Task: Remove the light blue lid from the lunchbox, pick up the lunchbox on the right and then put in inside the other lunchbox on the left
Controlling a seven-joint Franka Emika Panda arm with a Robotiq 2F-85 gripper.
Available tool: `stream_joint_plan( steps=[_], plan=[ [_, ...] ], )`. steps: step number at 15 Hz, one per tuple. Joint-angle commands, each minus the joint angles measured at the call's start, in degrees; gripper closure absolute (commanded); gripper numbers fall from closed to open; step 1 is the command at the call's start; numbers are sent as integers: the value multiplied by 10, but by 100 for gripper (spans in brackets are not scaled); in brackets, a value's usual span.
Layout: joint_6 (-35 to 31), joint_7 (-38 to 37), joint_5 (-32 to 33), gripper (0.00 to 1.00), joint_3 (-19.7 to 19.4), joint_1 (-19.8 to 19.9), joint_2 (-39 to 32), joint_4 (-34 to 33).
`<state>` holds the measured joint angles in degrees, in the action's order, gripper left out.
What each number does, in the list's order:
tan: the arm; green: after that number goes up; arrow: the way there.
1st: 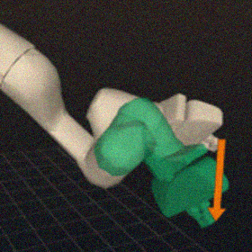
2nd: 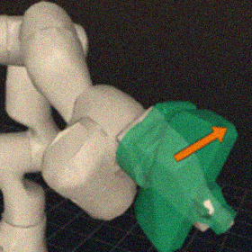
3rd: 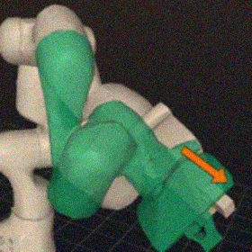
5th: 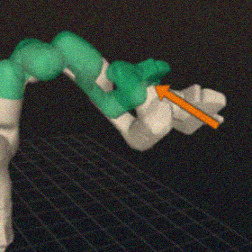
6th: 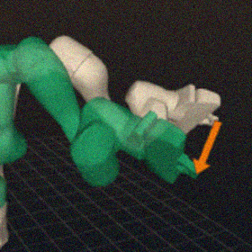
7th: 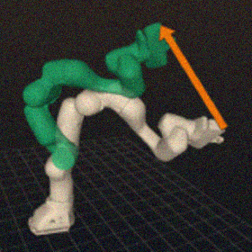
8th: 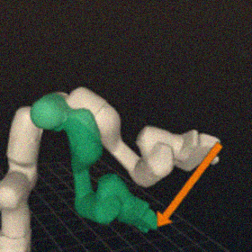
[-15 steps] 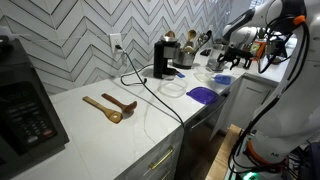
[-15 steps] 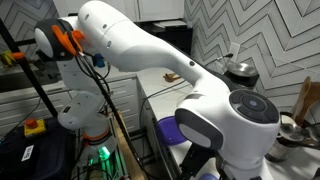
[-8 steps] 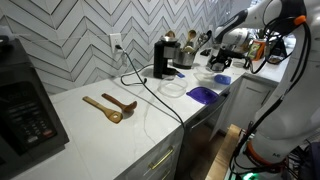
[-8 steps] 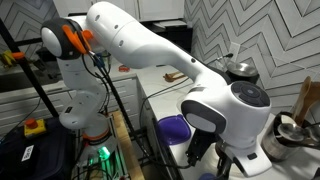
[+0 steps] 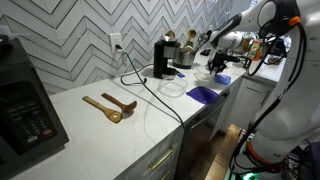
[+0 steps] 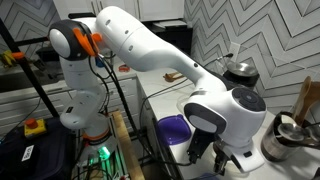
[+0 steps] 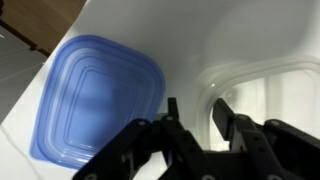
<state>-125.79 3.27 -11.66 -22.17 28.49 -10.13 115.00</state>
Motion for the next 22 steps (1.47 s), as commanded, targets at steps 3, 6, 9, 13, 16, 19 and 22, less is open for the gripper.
stream_joint_plan(
  steps=[3, 6, 9, 13, 16, 19, 22],
  plan=[
    [-68, -89, -3, 100, -1, -32, 46, 61],
    [-61, -94, -5, 98, -2, -36, 28, 36],
    [-64, -99, -5, 95, -1, -40, 31, 36],
    [-64, -99, -5, 95, -2, -40, 29, 34],
    [-64, -99, -5, 99, -2, -40, 29, 34],
    [-70, -122, -47, 99, 16, -55, 50, 53],
    [-78, -172, -50, 99, 31, -78, 73, 69]
  ],
)
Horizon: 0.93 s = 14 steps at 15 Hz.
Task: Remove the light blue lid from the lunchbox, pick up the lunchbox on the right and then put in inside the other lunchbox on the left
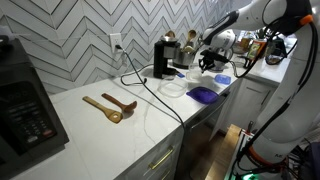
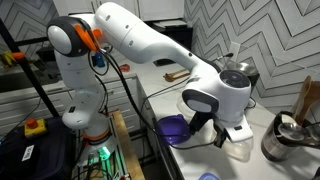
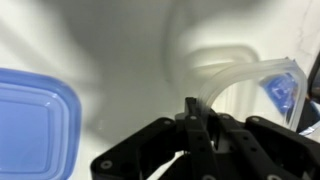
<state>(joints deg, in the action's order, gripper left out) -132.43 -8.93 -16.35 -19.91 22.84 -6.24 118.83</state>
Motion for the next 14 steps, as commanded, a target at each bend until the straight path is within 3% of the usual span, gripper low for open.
stream_joint_plan(
  steps=[1, 7, 11, 13, 14],
  plan=[
    [-13, -74, 2, 99, 12, -29, 40, 34],
    [-7, -217, 57, 99, 32, -61, 101, 78],
    [-7, -274, 79, 99, 55, -69, 141, 110],
    [-30, -308, 126, 99, 69, -66, 161, 127],
    [-4, -270, 84, 99, 61, -66, 122, 86]
  ],
)
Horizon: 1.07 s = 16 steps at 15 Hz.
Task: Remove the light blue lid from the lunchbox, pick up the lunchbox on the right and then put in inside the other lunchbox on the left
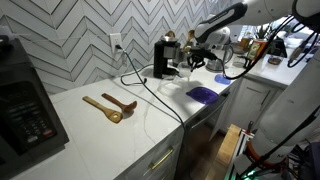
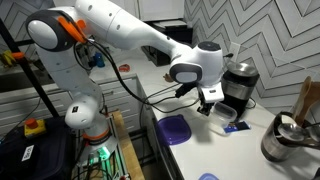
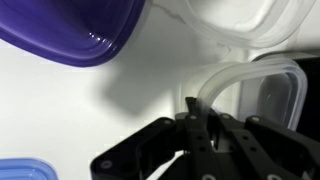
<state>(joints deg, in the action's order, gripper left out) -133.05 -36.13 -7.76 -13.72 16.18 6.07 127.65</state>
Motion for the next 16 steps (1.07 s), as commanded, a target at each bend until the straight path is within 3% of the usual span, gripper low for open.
stream_joint_plan(
  steps=[1, 7, 16],
  plan=[
    [1, -4, 3, 95, 3, 0, 5, 1],
    [-6, -24, 11, 99, 10, -4, 7, 4],
    [-10, -162, 20, 99, 60, -19, 63, 52]
  ],
)
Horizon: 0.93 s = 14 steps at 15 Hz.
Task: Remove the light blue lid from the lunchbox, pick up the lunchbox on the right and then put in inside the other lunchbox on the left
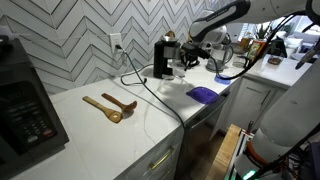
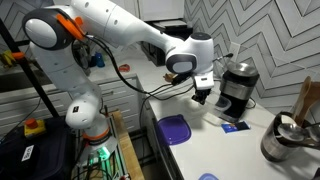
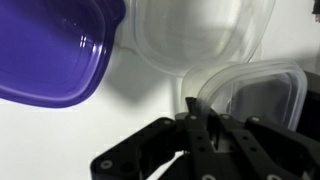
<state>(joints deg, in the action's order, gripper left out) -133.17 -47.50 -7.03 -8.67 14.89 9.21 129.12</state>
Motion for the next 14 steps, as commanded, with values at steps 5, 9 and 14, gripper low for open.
stream_joint_plan(
  steps=[5, 9, 14],
  plan=[
    [-17, -96, 4, 99, 31, -16, 58, 74],
    [-55, -130, 1, 99, 52, -26, 66, 101],
    [-119, -181, 8, 99, 82, -36, 65, 128]
  ],
)
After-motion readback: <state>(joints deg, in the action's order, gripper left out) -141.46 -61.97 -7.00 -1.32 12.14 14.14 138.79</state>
